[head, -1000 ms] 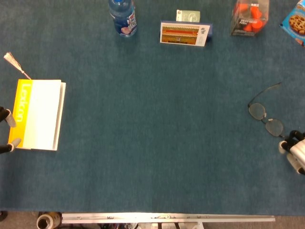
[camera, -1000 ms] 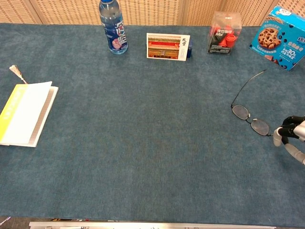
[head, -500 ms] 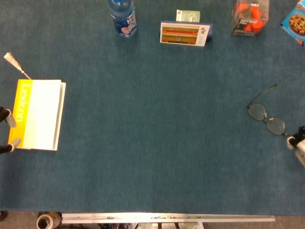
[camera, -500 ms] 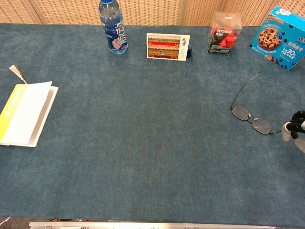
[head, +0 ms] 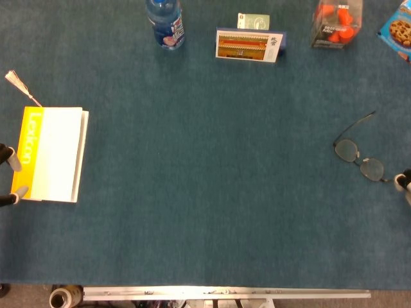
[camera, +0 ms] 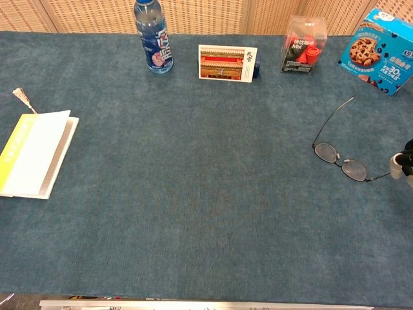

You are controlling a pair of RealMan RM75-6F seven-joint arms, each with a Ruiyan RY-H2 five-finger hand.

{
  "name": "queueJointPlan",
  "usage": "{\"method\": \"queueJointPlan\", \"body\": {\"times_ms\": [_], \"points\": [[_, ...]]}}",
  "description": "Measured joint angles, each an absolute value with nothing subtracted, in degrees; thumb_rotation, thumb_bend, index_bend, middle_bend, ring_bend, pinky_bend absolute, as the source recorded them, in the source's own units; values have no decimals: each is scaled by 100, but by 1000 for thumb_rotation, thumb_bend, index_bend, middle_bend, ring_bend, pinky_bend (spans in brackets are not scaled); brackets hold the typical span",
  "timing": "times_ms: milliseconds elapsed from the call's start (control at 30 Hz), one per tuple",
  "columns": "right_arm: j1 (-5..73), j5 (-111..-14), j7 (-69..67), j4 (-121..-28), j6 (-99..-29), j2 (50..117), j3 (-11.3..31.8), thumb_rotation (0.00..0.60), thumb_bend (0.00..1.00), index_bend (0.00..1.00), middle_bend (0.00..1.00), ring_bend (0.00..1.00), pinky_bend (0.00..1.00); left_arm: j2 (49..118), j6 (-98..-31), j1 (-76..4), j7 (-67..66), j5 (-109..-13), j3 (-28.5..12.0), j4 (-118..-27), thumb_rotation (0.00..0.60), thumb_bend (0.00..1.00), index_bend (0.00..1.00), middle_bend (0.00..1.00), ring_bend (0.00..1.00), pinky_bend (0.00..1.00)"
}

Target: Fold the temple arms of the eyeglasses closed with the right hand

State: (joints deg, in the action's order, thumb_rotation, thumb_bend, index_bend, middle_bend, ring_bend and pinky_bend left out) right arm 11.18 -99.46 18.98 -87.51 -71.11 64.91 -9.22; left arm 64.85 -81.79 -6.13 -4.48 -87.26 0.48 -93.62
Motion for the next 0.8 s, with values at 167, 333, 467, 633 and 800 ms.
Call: {"method": "queueJointPlan", "body": {"times_ms": [167,333,467,633,800], "points": [[1139,-10105,1699,-8710,-7150,6542,-964,600,511,483,542,330,537,6488,-8171,-615,-451,-8718,47,-9357,600,0,559,509,413,535],[1167,-10231,1535,-8680,-7140,6569,-1048,600,512,483,498,336,538,6485,-8169,-617,-456,-8707,41,-9370,600,0,559,509,413,535],[1174,-10291,1479,-8718,-7123,6544,-1102,600,511,483,475,322,538,6481,-8168,-618,-434,-8706,38,-9353,600,0,559,509,413,535],[1160,-10372,1423,-8768,-7148,6521,-1166,600,511,483,471,320,538,6485,-8173,-615,-440,-8710,42,-9352,600,0,558,509,413,535],[1148,-10392,1426,-8769,-7116,6534,-1202,600,511,483,470,320,538,6480,-8178,-613,-434,-8711,41,-9357,600,0,558,509,413,535]]}}
